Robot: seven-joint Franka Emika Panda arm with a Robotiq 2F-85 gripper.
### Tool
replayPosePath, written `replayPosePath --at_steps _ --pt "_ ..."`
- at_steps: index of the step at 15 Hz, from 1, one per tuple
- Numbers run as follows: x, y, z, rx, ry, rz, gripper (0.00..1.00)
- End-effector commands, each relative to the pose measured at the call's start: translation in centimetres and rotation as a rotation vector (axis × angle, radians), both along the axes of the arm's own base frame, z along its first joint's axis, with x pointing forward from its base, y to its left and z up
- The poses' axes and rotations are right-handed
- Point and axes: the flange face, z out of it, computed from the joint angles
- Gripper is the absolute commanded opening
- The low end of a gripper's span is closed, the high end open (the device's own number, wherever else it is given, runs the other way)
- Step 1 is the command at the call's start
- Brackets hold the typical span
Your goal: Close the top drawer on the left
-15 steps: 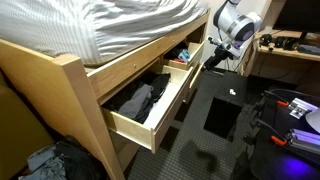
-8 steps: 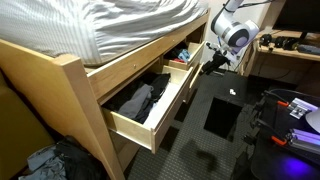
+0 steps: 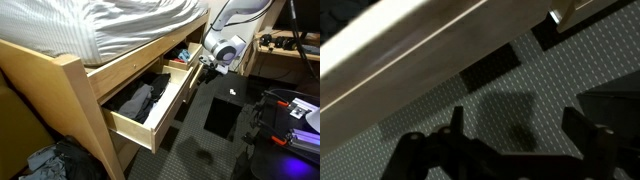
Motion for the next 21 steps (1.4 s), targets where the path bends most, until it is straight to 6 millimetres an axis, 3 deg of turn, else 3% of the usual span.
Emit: replayPosePath --at_steps 1,3,6,7,12,21 --pt "0.1 -0.1 -1.4 -0.003 0.014 0.001 1.0" --pt "-0.2 0.0 -2.0 -0.002 0.024 0.004 1.0" --pt "0.4 -0.1 -0.8 -0.006 0.004 0.003 1.0" --pt "1.9 -0.3 1.1 0.004 -0.067 0.0 1.0" --pt "8.6 0.6 0.5 0.011 -0.286 0.053 1.0" --pt "13.4 2.3 -1.0 0.089 -0.466 0.008 1.0"
